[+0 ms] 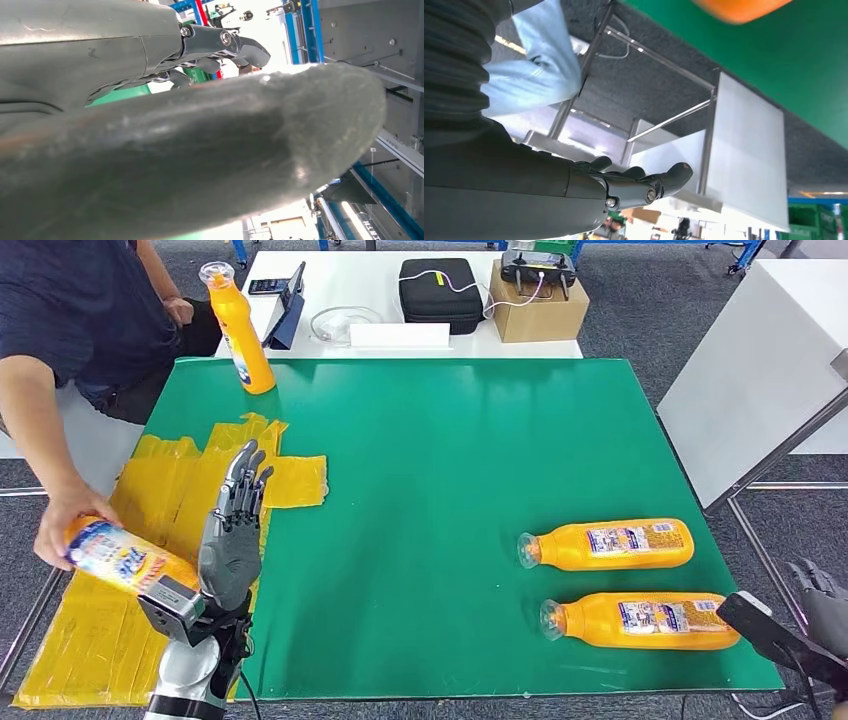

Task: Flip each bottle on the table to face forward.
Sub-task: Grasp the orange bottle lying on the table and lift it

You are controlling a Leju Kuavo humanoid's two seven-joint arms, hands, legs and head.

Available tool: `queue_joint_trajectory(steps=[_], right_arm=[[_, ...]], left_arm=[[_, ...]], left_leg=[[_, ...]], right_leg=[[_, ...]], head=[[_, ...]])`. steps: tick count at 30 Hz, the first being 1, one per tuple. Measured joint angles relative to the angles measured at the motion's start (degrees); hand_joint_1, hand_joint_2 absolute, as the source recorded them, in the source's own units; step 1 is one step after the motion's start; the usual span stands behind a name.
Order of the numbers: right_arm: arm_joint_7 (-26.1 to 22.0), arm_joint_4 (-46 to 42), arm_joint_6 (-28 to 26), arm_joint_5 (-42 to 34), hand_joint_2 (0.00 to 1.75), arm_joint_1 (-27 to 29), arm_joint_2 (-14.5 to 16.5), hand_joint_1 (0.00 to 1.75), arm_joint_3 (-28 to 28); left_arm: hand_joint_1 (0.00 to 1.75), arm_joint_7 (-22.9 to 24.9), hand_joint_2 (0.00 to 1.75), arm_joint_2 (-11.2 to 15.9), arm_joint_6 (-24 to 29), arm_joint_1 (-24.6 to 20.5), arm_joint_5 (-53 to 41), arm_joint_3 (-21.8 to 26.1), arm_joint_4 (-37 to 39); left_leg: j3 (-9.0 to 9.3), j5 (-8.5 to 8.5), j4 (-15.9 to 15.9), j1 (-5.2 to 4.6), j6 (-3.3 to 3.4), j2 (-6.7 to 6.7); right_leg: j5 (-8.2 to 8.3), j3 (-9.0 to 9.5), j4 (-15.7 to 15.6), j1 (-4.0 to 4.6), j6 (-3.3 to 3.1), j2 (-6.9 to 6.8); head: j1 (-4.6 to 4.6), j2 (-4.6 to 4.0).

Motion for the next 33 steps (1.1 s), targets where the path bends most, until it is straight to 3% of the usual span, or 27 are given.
queue_joint_trajectory(steps=[17, 22, 33], right_arm=[[-0.05, 2.32, 0.00, -0.59, 1.75, -1.58, 0.15, 0.00, 3.41], [-1.44, 1.91, 2.22, -5.96, 1.75, -1.12, -0.60, 0.00, 6.46], [-2.40, -11.47, 4.88, -15.11, 1.75, 6.44, -4.51, 0.00, 8.72]], left_arm=[[0.00, -0.02, 0.00, 0.14, -0.01, -0.26, 0.05, -0.01, 0.46], [0.00, -0.31, 0.00, 0.21, -0.09, -0.29, 0.31, -0.02, 0.59], [0.00, -0.78, 0.00, 0.91, 0.00, 0.36, 0.73, 0.11, 0.56]], left_leg=[[-0.04, 0.00, 0.00, -0.01, 0.00, -0.08], [-0.04, 0.00, 0.00, -0.01, 0.00, -0.11], [-0.08, -0.01, 0.00, -0.01, 0.01, -0.17]], right_leg=[[0.00, 0.00, 0.00, -0.03, 0.00, -0.01], [-0.01, 0.00, 0.00, -0.02, 0.01, -0.03], [-0.03, -0.03, 0.00, -0.02, 0.00, -0.06]], head=[[-0.01, 0.00], [-0.01, 0.00], [0.00, 0.00]])
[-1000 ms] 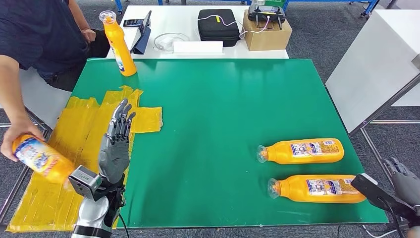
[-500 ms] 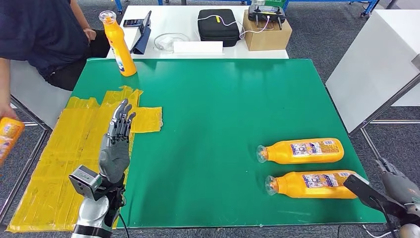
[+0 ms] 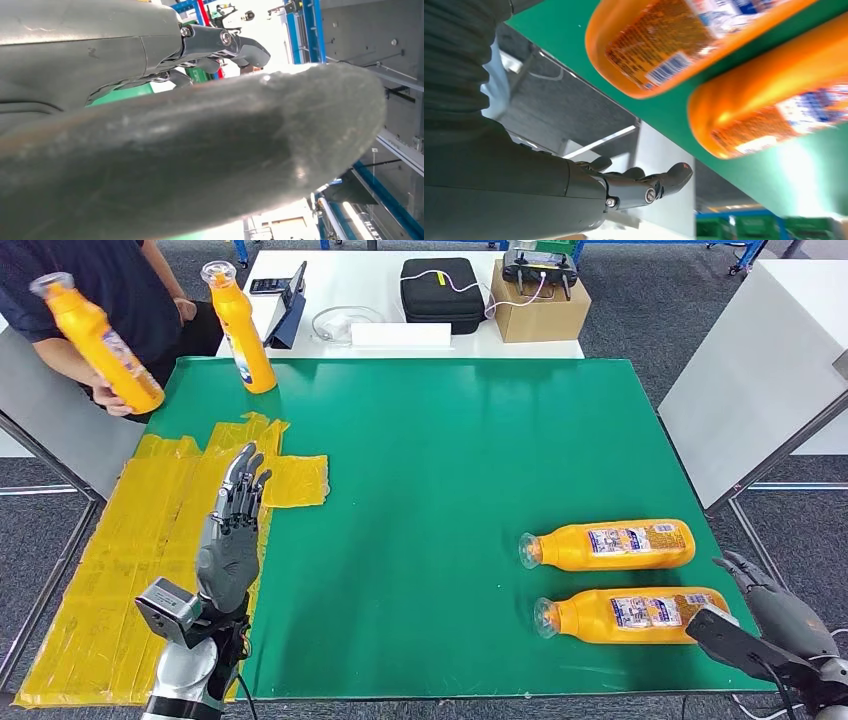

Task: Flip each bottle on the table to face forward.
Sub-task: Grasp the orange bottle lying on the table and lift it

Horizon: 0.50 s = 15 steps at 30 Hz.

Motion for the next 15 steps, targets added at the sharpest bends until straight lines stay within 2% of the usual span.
queue_joint_trajectory(steps=[8, 15], right_arm=[[1.02, -9.24, 0.84, -1.79, 1.75, 5.70, -2.38, 0.00, 1.61], [5.38, -14.83, 0.66, -0.91, 1.75, 9.29, -6.03, 0.00, 4.74]], left_arm=[[0.00, -0.25, 0.00, 0.12, 0.14, 0.19, 0.00, 0.20, -0.04], [0.00, -0.25, 0.00, 0.13, -0.01, 0.60, 0.00, 0.25, -0.47]], left_leg=[[0.00, 0.00, 0.00, 0.00, 0.00, 0.01], [0.00, 0.00, 0.00, 0.00, 0.00, 0.02]], right_leg=[[0.00, 0.01, 0.00, 0.00, 0.00, 0.01], [0.00, 0.01, 0.00, 0.00, 0.00, 0.01]], head=[[0.00, 0.00], [0.00, 0.00]])
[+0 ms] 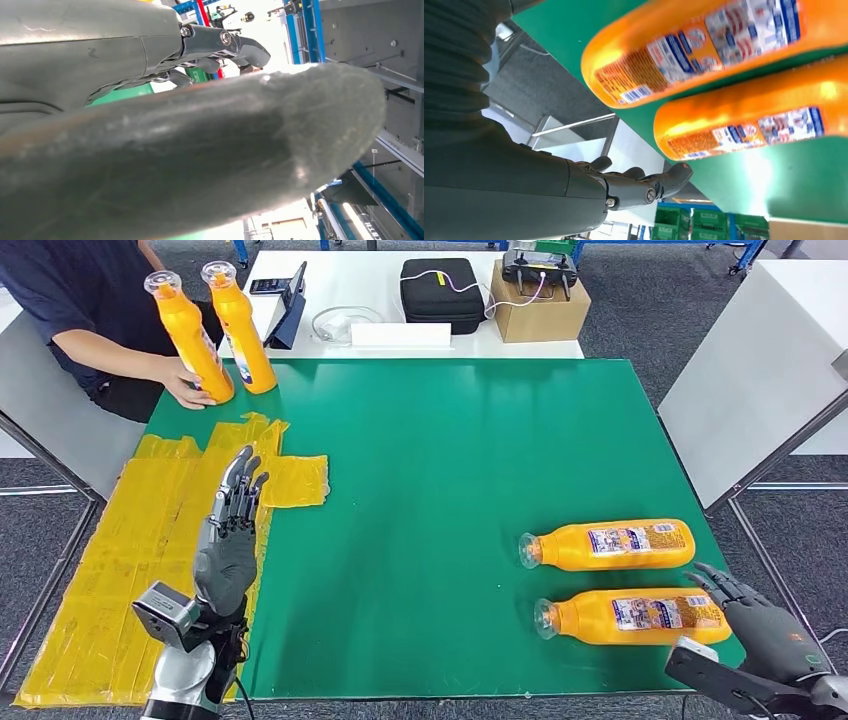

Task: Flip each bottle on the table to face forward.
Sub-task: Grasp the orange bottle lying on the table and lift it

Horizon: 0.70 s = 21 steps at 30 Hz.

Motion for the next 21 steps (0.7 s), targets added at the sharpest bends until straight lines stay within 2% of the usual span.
queue_joint_trajectory(steps=[4, 10, 19, 21], right_arm=[[2.50, 0.19, -1.21, 2.79, 1.75, -0.48, -1.33, 0.00, 2.86], [3.61, 4.46, -3.06, 6.07, 1.75, -3.90, -1.38, 0.00, 7.57], [4.63, 16.63, -5.82, 12.60, 1.75, -11.79, 0.81, 0.00, 11.14], [4.39, 19.18, -5.82, 13.28, 1.75, -13.28, 1.42, 0.85, 11.67]], left_arm=[[0.00, 0.04, 0.00, -0.03, -0.15, 0.00, 0.01, 0.00, -0.04], [0.00, 0.25, 0.00, -0.09, -0.44, -0.07, 0.08, -0.02, -0.04], [0.00, 0.71, 0.00, -0.09, -1.32, -0.69, 0.96, -0.30, -0.03], [0.00, 0.73, 0.00, -0.10, -1.40, -0.84, 1.01, -0.33, 0.03]], left_leg=[[0.02, 0.00, 0.00, 0.00, 0.00, 0.04], [0.06, 0.02, 0.00, 0.00, 0.00, 0.03], [0.06, 0.01, 0.00, 0.00, 0.00, 0.05], [0.06, 0.01, 0.00, 0.00, 0.00, 0.05]], right_leg=[[0.00, 0.00, 0.00, 0.01, 0.00, 0.02], [0.01, 0.02, 0.00, 0.01, 0.00, 0.01], [0.01, 0.02, 0.00, 0.00, 0.00, 0.02], [0.01, 0.02, 0.00, 0.00, 0.00, 0.02]], head=[[0.01, 0.00], [-0.01, 0.00], [0.01, 0.00], [-0.01, 0.00]])
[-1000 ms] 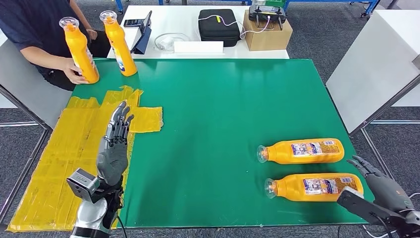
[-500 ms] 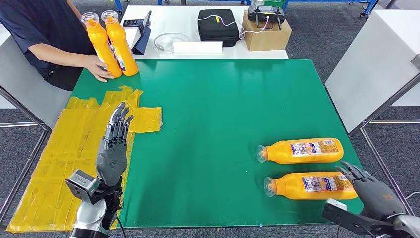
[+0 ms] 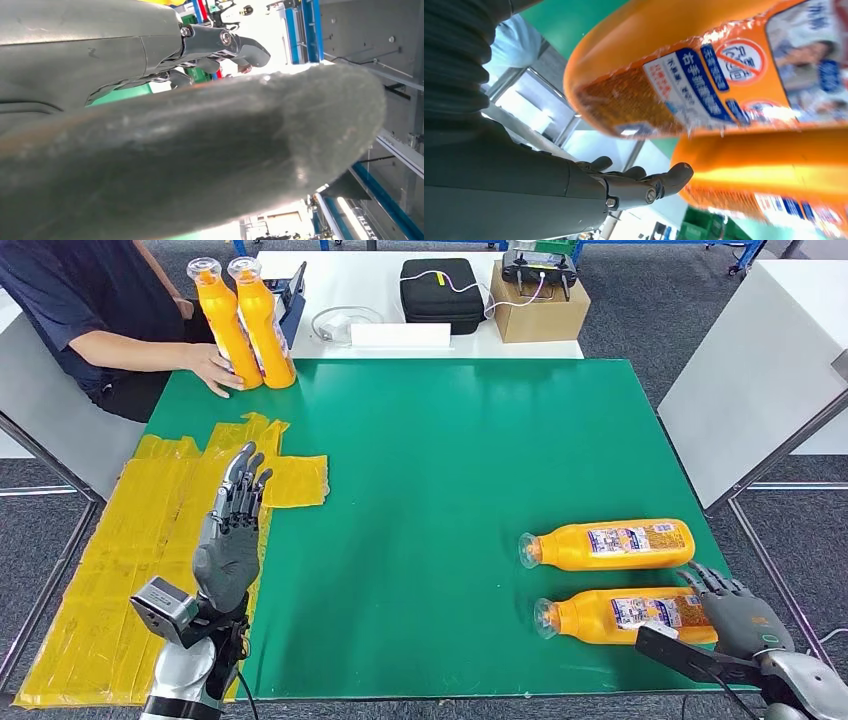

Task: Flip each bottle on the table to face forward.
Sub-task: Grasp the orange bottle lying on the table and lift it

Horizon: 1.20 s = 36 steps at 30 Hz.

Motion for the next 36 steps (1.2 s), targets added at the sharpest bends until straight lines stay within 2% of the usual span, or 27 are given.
queue_joint_trajectory(steps=[2, 10, 21, 26, 28, 30, 33, 36], right_arm=[[-0.55, 3.00, 0.80, 0.58, 1.75, -1.29, 0.46, 1.72, 0.64], [-3.82, 11.41, 2.90, -1.71, 1.75, -4.39, -0.02, 1.75, 3.58], [-4.20, 12.65, 3.87, -4.51, 1.75, -5.46, -1.53, 1.75, 5.55], [-4.98, 12.55, 4.39, -8.12, 1.75, -5.39, -2.69, 1.75, 6.31], [-6.19, 12.25, 2.89, -10.05, 1.75, -5.34, -2.43, 1.75, 6.38], [-8.68, 11.13, -1.01, -12.30, 1.75, -4.99, -0.54, 1.75, 6.24], [-13.52, 6.11, -7.43, -16.25, 1.75, -3.54, 5.79, 1.75, 5.93], [-15.30, -1.66, -9.07, -19.89, 1.75, -2.72, 11.99, 1.75, 5.97]], left_arm=[[0.00, 0.05, 0.00, -0.01, -0.21, -0.39, 0.02, -0.16, 0.26], [0.00, -0.05, 0.00, -0.01, -0.38, -3.06, 0.45, -1.43, 2.99], [0.00, -0.20, 0.00, 0.03, -0.32, -3.74, 0.74, -1.91, 4.60], [0.00, -0.25, 0.00, 0.03, -0.32, -3.94, 1.14, -1.99, 5.12], [0.00, -0.22, 0.87, 0.03, -0.34, -3.85, 1.86, -1.98, 5.31], [0.00, 0.18, 1.75, 0.04, -0.46, -3.19, 3.05, -1.89, 5.12], [0.00, 1.99, 1.75, 0.02, -1.20, -1.25, 5.03, -1.49, 3.93], [0.00, 3.51, 1.75, -0.33, -3.28, 0.43, 6.89, -1.29, 2.99]], left_leg=[[0.00, 0.00, 0.00, 0.00, 0.00, -0.02], [0.21, -0.02, 0.00, 0.01, 0.00, 0.04], [0.47, -0.02, 0.00, 0.01, 0.00, -0.01], [0.47, -0.02, 0.00, 0.02, 0.00, -0.01], [0.42, -0.02, 0.00, 0.05, 0.00, -0.01], [0.35, -0.04, -0.01, 0.11, -0.03, 0.01], [0.30, -0.13, -0.03, 0.17, -0.17, 0.20], [0.27, -0.03, -0.08, 0.25, -0.25, 0.16]], right_leg=[[0.00, 0.00, 0.00, 0.00, 0.00, -0.01], [0.00, 0.17, -0.01, 0.07, 0.00, 0.01], [-0.02, 0.43, -0.03, 0.10, -0.01, 0.00], [-0.02, 0.45, -0.03, 0.12, -0.01, 0.00], [-0.02, 0.48, -0.02, 0.13, -0.01, 0.00], [-0.02, 0.47, -0.01, 0.17, -0.01, 0.01], [-0.01, 0.36, 0.01, 0.24, -0.03, 0.16], [-0.03, 0.23, 0.04, 0.30, -0.07, 0.15]], head=[[0.00, 0.00], [0.02, 0.00], [0.02, 0.00], [0.03, 0.00], [0.04, 0.00], [0.05, 0.00], [-0.02, 0.00], [-0.04, 0.00]])
